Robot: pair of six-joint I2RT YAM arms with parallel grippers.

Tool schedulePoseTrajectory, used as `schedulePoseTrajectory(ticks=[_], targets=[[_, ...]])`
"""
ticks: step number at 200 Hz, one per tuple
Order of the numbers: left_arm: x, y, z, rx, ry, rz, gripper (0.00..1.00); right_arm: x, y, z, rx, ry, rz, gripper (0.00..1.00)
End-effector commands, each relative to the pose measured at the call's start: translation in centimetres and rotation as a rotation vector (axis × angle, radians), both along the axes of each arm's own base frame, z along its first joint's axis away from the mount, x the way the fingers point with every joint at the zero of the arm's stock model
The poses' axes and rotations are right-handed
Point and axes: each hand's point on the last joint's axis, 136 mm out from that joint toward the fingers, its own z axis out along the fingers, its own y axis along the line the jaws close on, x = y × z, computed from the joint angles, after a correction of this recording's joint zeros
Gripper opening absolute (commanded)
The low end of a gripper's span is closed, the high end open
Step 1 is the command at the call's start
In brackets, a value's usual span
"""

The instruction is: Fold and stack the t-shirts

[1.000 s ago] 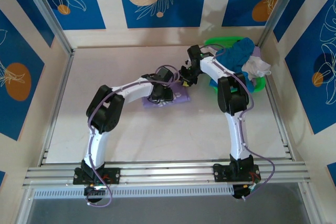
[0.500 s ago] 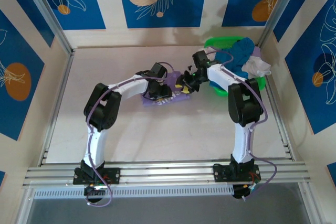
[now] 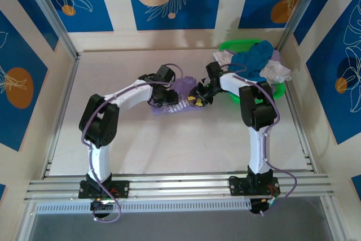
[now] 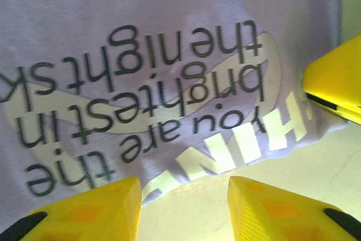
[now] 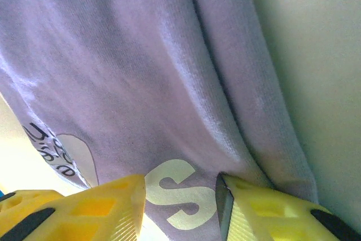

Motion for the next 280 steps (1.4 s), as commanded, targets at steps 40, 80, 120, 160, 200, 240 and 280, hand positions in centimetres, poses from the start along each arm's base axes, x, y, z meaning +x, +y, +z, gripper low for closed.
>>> schedulePoseTrajectory(ticks=[40,80,120,160,200,240,280], targets=[[-1.7,4.9,-6.4,0.189,0.136,-0.014,0.45,-0.4,0.9,3.3,0.007,-0.058,0.054,0.41],[-0.4,3.5,-2.6,0.133,0.063,-0.018,0.60,-1.3,0.0,8.7,-0.025,-0.190,0.088,0.44],[1.3,0.8,1.5,0.106,0.011,-0.050,0.84,-2.8,-3.0,12.7,-0.086,-0.295,0.058,0.48],[3.1,-1.3,-0.4,0.173,0.062,-0.096,0.86,-3.6,-5.7,14.2,-0.073,-0.320,0.005,0.50],[3.5,-1.4,-4.1,0.273,0.149,-0.135,0.87,-4.1,-7.3,14.9,-0.060,-0.324,-0.017,0.50],[3.5,1.2,-6.3,0.348,0.212,-0.167,0.87,-4.2,-7.9,15.3,-0.048,-0.326,-0.022,0.51],[5.3,7.7,-5.9,0.447,0.229,-0.199,0.88,-4.6,-8.7,15.4,-0.044,-0.322,-0.031,0.51]])
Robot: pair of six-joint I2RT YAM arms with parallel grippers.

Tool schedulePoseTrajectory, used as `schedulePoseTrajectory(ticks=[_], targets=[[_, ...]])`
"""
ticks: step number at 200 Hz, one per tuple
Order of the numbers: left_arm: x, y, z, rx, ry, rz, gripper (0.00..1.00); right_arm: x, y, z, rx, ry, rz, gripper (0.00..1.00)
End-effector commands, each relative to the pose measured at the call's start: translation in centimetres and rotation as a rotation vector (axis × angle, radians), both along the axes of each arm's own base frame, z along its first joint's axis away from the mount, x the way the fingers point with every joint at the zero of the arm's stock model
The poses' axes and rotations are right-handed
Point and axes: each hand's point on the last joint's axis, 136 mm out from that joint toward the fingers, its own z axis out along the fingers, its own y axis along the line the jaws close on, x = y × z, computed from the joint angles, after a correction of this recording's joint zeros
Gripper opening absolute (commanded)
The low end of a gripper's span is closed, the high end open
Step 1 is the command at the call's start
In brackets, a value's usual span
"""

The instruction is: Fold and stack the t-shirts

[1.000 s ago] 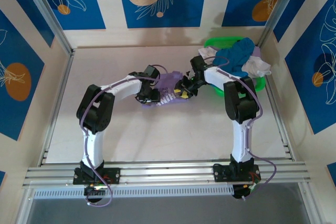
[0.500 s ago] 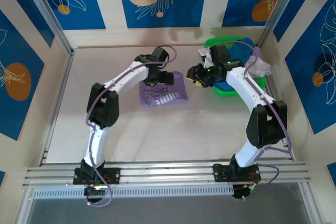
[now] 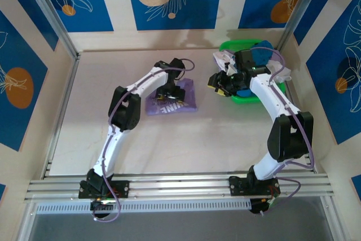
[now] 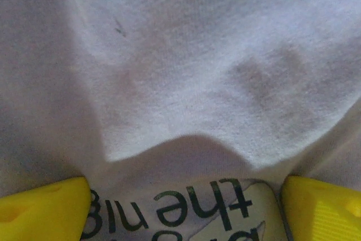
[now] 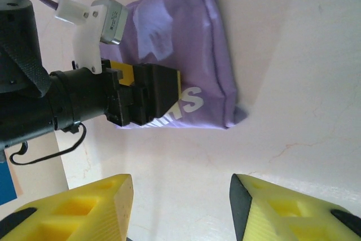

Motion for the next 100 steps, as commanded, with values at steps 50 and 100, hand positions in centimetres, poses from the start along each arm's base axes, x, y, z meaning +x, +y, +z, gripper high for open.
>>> schedulePoseTrajectory(ticks=[50,100], targets=[[4.6,16.7,1.8,0.293,-0.009,0.000,0.89,-1.9,-1.4,1.4,0.028,-0.006,0.012,0.51],[5.6,16.3,5.8,0.140,-0.088,0.099,0.91,-2.4,-2.6,2.0,0.033,-0.017,-0.005,0.51]])
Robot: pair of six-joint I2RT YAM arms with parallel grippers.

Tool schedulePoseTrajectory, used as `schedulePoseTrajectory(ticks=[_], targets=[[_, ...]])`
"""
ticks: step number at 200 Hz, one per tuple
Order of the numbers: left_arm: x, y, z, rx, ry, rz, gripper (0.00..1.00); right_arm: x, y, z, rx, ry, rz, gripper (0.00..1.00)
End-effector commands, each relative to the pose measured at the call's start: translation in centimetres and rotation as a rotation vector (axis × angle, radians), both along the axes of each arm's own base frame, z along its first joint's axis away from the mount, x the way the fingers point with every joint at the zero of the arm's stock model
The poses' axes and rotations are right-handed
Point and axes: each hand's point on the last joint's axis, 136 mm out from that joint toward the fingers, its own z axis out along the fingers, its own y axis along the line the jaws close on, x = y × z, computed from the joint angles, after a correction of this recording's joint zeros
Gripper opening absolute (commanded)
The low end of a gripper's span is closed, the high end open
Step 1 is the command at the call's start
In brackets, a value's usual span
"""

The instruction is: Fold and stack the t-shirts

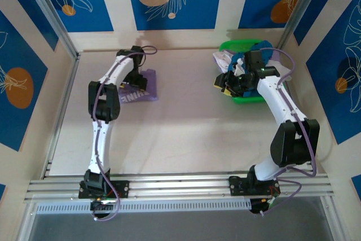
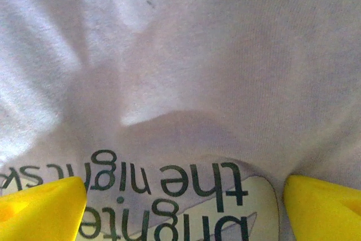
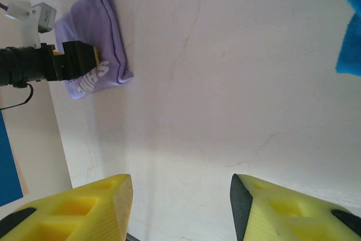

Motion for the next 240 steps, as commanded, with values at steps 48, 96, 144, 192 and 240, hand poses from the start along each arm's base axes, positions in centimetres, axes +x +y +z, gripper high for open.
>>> schedulePoseTrajectory(ticks=[48,96,144,192,240], targets=[[-1.5,-3.7,1.9,-0.175,-0.021,0.066,0.91,-1.3,-0.1,0.7,0.039,0.003,0.021,0.51],[-3.3,-1.9,-1.3,-0.103,0.055,0.066,0.92,-1.2,-0.2,0.9,0.048,-0.001,0.020,0.52],[-3.1,1.0,-2.8,-0.044,0.111,0.025,0.93,-1.2,-0.1,1.1,0.052,0.001,0.022,0.52],[-1.2,5.9,-3.0,-0.030,0.115,0.047,0.93,-1.5,0.2,1.0,0.061,0.013,0.032,0.53],[2.0,9.7,-2.1,0.012,0.066,-0.012,0.95,-1.6,1.1,0.5,0.055,0.039,0.073,0.54]])
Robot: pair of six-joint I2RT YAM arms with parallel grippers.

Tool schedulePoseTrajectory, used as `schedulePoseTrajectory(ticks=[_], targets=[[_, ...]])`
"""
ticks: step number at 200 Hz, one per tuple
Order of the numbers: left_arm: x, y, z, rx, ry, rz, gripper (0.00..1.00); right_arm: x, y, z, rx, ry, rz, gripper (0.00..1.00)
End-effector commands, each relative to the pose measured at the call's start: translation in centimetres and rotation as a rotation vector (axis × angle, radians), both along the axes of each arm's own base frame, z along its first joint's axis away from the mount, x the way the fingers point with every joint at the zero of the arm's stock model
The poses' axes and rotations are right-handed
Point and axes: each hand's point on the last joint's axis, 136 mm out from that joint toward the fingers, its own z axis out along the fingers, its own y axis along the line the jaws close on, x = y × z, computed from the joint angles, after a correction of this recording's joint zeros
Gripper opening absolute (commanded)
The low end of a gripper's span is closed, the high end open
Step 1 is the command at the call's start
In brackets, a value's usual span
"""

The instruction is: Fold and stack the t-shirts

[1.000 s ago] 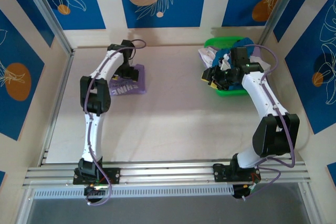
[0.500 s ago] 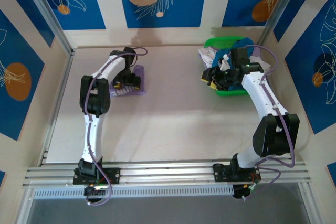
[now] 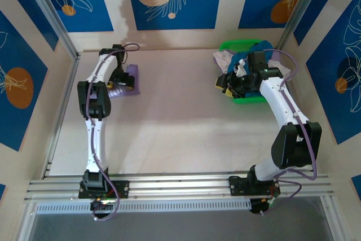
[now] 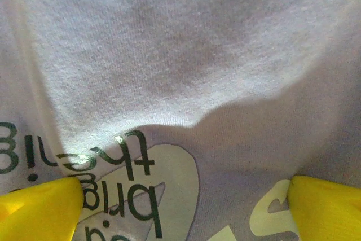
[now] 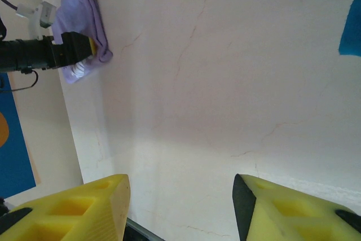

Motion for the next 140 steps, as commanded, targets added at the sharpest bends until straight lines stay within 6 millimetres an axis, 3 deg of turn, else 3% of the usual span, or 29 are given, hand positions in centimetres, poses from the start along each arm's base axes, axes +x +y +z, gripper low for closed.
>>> schedulePoseTrajectory(ticks=[1,56,84,110,126,140], targets=[[0.3,2.5,-1.0,0.086,0.050,-0.086,0.95,-0.6,1.0,0.2,0.016,0.022,0.052,0.54],[2.5,7.5,0.3,0.115,-0.020,-0.052,0.99,-0.7,2.1,0.3,0.005,0.031,0.095,0.58],[3.8,8.3,1.8,0.119,-0.088,-0.058,0.99,-0.4,2.4,0.3,-0.006,0.033,0.113,0.60],[3.8,9.2,2.9,0.122,-0.108,-0.035,0.99,-0.4,2.6,0.8,-0.008,0.025,0.121,0.63],[3.8,8.6,5.0,0.109,-0.145,-0.020,0.99,-0.4,2.5,1.2,-0.016,-0.005,0.121,0.70],[4.0,7.9,8.1,0.096,-0.216,-0.009,0.99,-0.3,2.4,1.9,-0.023,-0.043,0.121,0.76]])
